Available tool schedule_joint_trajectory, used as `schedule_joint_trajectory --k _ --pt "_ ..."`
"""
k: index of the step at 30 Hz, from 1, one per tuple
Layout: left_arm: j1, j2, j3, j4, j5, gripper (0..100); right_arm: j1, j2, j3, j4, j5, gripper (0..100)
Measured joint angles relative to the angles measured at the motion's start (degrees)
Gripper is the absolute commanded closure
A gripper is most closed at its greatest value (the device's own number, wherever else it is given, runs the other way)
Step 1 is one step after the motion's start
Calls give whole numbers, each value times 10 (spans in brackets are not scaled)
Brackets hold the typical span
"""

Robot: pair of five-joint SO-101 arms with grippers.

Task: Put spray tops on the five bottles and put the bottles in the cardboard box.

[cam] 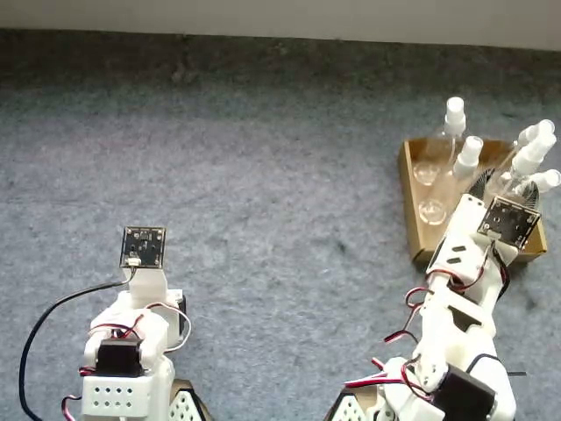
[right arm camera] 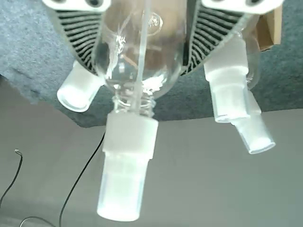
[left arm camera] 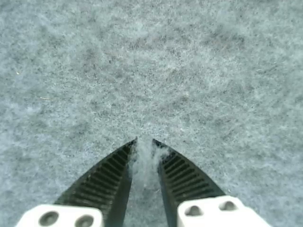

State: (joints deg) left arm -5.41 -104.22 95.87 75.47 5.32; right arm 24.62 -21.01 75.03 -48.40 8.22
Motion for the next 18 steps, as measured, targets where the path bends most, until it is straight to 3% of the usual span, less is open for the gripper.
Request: schedule_joint_trajectory --k 18 --pt "0 0 0 0 0 993 -3 81 -74 0 3 879"
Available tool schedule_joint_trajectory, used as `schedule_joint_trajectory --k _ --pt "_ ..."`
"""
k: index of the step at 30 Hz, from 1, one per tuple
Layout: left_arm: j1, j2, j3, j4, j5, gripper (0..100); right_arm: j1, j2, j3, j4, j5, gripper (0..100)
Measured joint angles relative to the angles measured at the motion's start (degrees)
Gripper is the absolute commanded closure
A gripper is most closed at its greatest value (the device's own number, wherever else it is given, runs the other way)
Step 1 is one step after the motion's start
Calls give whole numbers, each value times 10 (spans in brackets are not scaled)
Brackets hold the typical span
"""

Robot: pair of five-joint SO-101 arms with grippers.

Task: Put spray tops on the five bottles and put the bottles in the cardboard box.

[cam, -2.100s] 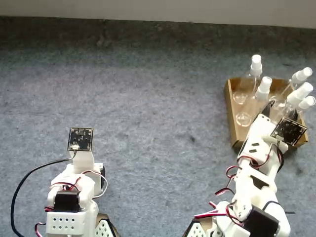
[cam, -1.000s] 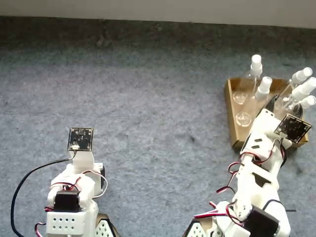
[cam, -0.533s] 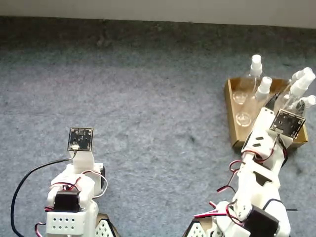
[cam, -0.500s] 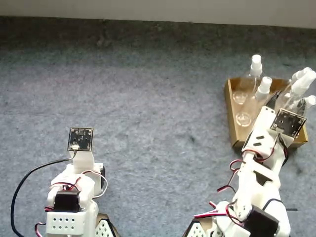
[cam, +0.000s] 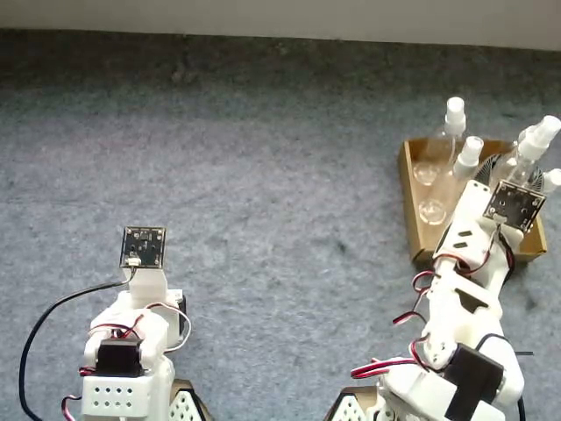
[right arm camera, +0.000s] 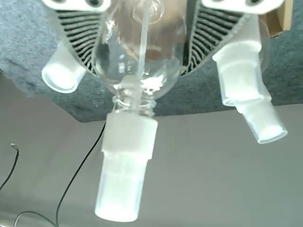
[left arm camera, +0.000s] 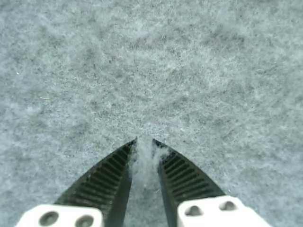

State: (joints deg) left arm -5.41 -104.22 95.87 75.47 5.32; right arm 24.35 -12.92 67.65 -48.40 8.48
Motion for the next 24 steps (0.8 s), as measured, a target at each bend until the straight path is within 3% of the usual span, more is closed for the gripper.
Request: schedule_joint_trajectory --k 24 --pt "0 0 0 0 0 993 -1 2 58 0 -1 879"
